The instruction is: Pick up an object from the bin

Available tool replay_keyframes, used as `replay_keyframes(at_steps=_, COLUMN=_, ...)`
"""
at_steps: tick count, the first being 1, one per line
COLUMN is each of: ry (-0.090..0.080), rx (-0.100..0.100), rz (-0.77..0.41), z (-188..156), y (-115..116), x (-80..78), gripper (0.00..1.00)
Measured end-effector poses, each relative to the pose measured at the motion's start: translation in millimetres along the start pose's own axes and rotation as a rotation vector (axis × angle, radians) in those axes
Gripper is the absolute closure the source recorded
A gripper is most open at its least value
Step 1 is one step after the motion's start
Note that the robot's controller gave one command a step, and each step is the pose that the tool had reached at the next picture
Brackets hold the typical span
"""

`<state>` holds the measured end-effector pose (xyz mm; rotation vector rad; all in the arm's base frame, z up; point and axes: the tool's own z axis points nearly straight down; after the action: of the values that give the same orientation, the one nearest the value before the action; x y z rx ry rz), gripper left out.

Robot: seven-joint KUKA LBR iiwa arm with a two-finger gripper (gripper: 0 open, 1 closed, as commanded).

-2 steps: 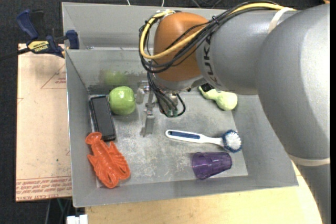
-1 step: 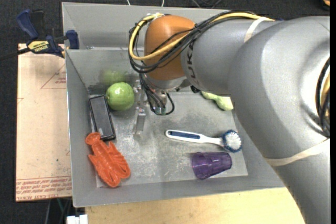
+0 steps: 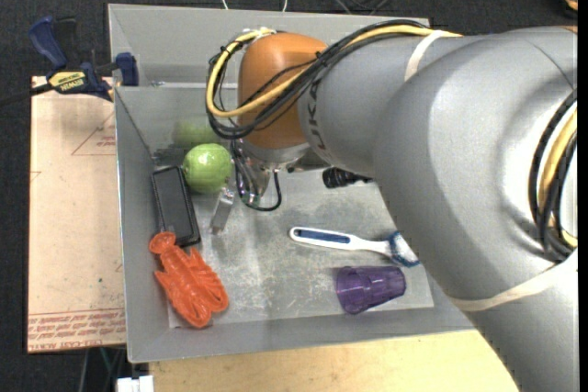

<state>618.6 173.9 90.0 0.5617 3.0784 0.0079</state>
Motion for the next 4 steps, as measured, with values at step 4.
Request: replay_keyframes(at_steps=4, ry=-0.005, rx=-0.003, rz=-0.234, z=-31.8, y=1.7, x=-6.2, gripper=0.0)
